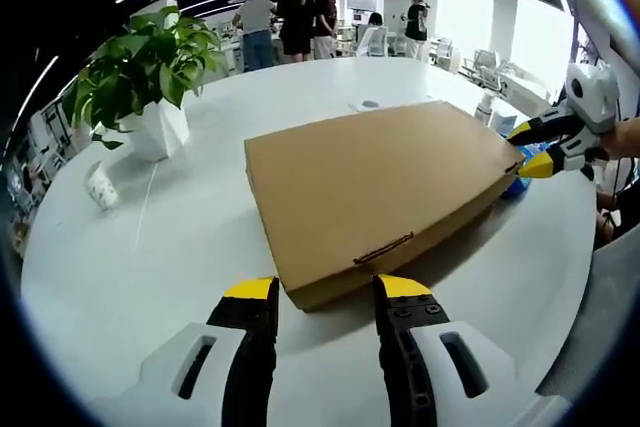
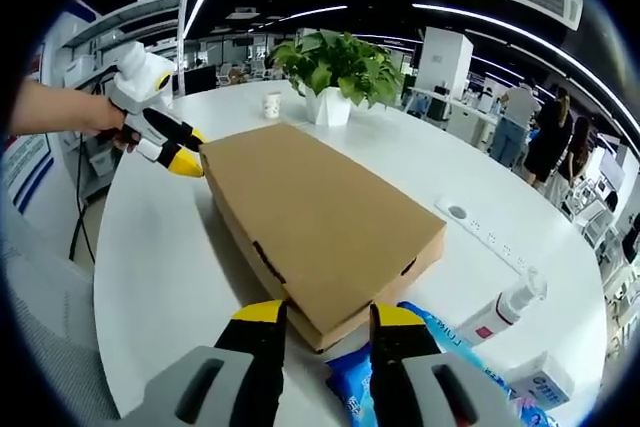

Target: Operate the shoe box by opening the lid, removing the specified soft item, and placing it in the target area until the item is outside and the box remains undamaged.

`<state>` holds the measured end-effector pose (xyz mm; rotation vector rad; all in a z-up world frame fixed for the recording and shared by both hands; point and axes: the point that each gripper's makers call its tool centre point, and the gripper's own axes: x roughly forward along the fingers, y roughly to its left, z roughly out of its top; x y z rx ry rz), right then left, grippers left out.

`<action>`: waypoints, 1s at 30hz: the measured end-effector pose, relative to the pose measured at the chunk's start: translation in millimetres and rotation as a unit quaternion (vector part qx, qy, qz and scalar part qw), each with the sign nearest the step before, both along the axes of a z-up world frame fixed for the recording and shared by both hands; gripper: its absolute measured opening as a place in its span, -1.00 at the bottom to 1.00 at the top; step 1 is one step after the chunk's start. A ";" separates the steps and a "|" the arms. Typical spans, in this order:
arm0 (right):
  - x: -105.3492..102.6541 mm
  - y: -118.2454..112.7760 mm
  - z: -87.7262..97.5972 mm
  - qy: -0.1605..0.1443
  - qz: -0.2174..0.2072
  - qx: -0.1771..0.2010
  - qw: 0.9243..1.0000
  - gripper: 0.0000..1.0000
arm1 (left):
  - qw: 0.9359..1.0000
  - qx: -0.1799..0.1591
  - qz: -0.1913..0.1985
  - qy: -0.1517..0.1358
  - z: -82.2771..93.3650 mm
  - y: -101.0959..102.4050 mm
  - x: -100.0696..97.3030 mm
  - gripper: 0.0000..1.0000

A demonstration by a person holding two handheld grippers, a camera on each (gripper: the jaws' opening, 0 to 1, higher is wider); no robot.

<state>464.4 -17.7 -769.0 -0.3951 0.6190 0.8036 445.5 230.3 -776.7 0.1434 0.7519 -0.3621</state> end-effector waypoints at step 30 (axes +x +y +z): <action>-35.5 -39.8 45.1 -0.019 -0.053 0.052 0.997 -0.28 | 0.999 -0.012 -0.005 -0.036 36.2 -24.8 -43.4 -0.10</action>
